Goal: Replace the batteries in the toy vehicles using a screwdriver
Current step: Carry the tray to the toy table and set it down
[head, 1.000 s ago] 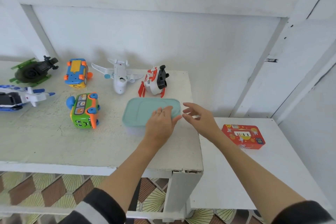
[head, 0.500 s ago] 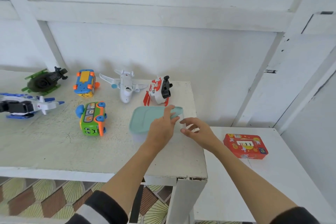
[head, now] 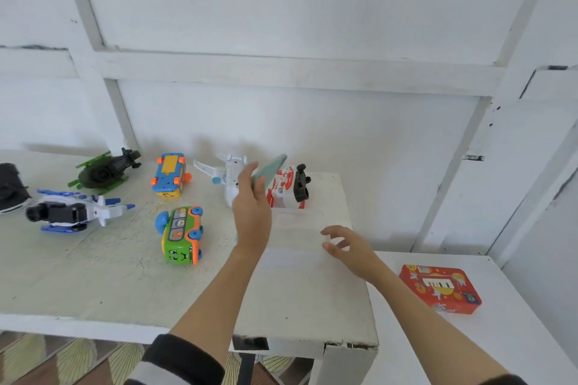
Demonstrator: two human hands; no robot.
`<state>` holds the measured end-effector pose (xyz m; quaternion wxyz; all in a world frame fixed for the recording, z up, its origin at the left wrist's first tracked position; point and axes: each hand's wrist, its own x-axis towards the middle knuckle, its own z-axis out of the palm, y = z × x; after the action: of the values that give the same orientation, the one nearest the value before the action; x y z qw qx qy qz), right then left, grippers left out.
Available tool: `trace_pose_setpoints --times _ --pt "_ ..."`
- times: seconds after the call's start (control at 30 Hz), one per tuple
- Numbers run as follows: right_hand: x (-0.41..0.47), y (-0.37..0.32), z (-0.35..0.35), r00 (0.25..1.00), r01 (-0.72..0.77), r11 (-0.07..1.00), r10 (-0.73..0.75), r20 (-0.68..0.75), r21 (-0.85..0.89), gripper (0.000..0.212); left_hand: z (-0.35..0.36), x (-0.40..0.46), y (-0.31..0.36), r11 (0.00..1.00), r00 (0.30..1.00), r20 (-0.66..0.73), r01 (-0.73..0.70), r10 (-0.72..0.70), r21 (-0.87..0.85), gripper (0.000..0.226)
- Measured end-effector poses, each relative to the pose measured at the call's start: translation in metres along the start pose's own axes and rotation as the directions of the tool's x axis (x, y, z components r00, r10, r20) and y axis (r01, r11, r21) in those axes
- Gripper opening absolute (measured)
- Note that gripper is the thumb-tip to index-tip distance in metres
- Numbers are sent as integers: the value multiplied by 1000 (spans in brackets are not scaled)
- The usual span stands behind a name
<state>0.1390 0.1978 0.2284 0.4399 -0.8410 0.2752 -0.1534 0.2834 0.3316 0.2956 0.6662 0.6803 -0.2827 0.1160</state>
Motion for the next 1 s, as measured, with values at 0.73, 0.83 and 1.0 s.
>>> trace_pose_setpoints --times 0.73,0.83,1.0 --pt "-28 -57 37 969 1 946 79 -235 325 28 -91 -39 -53 903 906 177 408 -384 -130 24" --pt "-47 -34 37 969 -43 992 71 -235 121 46 -101 -60 -74 939 880 329 331 -342 91 29" --pt "-64 -7 48 982 -57 977 18 -186 -206 47 -100 -86 -93 926 870 390 170 -301 336 35"
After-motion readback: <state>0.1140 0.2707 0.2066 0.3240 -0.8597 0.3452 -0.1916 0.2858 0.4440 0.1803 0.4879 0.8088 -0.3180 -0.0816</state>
